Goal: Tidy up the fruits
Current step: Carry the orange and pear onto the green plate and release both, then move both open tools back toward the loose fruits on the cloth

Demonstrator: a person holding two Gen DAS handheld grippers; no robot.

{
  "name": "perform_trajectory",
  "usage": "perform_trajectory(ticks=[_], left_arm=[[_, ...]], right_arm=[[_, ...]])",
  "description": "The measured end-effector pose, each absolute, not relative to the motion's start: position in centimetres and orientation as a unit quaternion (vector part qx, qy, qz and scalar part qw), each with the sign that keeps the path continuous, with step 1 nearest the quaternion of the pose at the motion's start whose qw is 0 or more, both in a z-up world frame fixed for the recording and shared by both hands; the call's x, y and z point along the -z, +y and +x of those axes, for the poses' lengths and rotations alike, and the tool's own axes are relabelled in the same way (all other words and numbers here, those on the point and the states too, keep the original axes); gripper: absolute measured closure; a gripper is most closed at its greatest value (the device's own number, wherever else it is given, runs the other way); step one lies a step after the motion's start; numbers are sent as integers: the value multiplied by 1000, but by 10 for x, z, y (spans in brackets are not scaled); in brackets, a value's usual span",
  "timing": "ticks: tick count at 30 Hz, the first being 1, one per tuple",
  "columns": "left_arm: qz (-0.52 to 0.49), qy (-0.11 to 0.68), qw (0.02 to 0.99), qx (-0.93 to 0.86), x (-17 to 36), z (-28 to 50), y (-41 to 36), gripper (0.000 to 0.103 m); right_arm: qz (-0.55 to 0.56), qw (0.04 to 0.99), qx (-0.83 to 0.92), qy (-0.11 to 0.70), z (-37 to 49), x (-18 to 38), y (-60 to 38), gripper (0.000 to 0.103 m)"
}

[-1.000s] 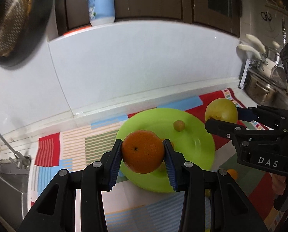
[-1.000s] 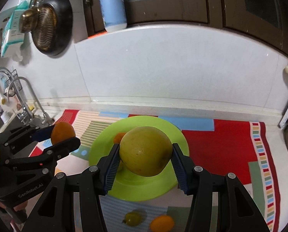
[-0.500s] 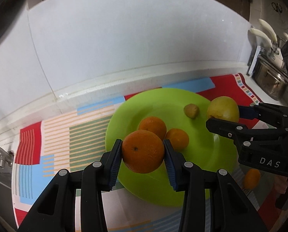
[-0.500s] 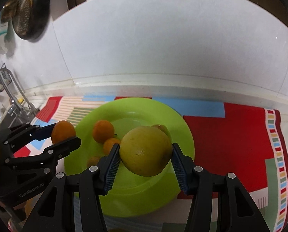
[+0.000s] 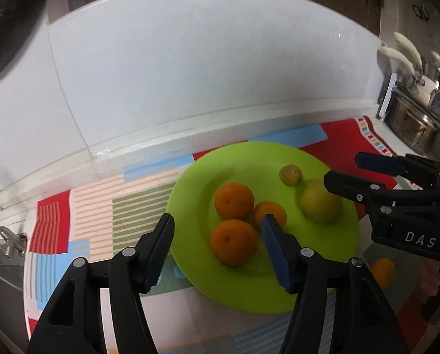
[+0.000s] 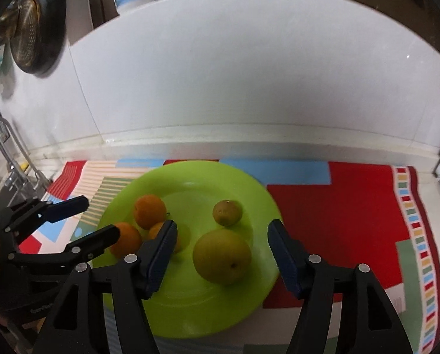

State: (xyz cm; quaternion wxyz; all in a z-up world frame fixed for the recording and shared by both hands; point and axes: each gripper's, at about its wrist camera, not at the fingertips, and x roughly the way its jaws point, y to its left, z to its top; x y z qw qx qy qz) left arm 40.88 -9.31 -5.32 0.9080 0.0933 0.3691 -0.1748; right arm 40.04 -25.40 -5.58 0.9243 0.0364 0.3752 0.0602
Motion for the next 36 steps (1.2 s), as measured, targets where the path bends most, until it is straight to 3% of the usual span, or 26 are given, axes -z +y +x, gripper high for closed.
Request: perform_trajectory(ticks=[17, 36], left_arm=[[90, 294, 935, 176, -10, 317, -83, 25], [108, 253, 946, 170, -23, 220, -78, 20]], right_arm=[[31, 949, -44, 312, 309, -2, -258, 33], [-7, 959, -68, 276, 217, -22, -247, 33]])
